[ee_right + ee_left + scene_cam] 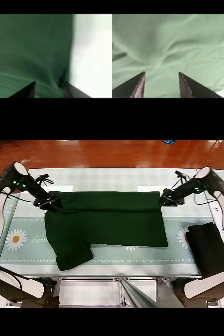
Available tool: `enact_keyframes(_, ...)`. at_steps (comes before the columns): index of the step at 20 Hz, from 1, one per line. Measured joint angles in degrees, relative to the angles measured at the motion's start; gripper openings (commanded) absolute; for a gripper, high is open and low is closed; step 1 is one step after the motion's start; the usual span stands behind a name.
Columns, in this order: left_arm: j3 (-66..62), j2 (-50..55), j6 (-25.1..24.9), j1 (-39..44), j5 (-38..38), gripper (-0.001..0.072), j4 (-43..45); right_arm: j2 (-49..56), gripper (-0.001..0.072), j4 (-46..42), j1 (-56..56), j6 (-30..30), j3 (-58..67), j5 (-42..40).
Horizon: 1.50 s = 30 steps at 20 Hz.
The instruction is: Fold the shirts.
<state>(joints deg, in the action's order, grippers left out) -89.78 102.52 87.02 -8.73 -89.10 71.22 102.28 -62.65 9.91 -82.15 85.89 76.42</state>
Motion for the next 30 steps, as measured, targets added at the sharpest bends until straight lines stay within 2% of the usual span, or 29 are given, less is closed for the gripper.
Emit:
enact_keyframes(4,10.16,-9.73,0.24,-6.21,-1.05,0.0510,5.40,-6.93,0.0411,-3.63,4.66,-0.22,-5.95,1.70)
enact_keyframes(6,20.13,-17.22,0.39,-12.17,1.60,0.0509,6.60,-12.26,0.0411,-3.04,7.06,0.07,-14.32,-2.49)
enact_keyframes(8,31.17,-24.76,-0.48,-19.06,5.66,0.0510,3.91,-18.47,0.0411,2.95,8.35,2.62,-24.48,-7.43)
enact_keyframes(10,41.07,-30.45,-3.80,-25.00,8.74,0.0510,-2.34,-24.48,0.0411,9.53,8.76,6.58,-33.88,-11.58)
enact_keyframes(12,48.28,-33.70,-6.78,-28.79,10.34,0.0510,-5.03,-29.94,0.0411,15.06,9.01,10.10,-41.09,-14.01)
enact_keyframes(16,57.90,-36.48,-9.53,-30.14,12.83,0.0509,-8.52,-39.28,0.0411,19.41,9.66,12.63,-48.43,-15.69)
enact_keyframes(21,64.41,-37.13,-10.99,-23.85,16.81,0.0507,-15.26,-47.15,0.0411,20.96,13.25,12.68,-50.69,-15.96)
enact_keyframes(22,64.94,-37.03,-11.17,-22.10,17.90,0.0465,-16.15,-48.22,0.0411,20.83,15.45,12.63,-50.86,-15.26)
enact_keyframes(24,65.68,-36.52,-11.67,-18.56,20.85,0.0027,-16.81,-49.68,0.0410,17.84,20.76,11.82,-51.17,-13.66)
enact_keyframes(28,65.94,-35.95,-11.91,-15.08,23.32,0.0020,-17.73,-50.88,0.0410,7.45,26.97,6.71,-55.56,-8.92)
enact_keyframes(30,65.94,-35.89,-12.04,-14.43,23.58,0.0020,-17.77,-51.04,0.0410,6.91,26.99,5.57,-58.95,-8.39)
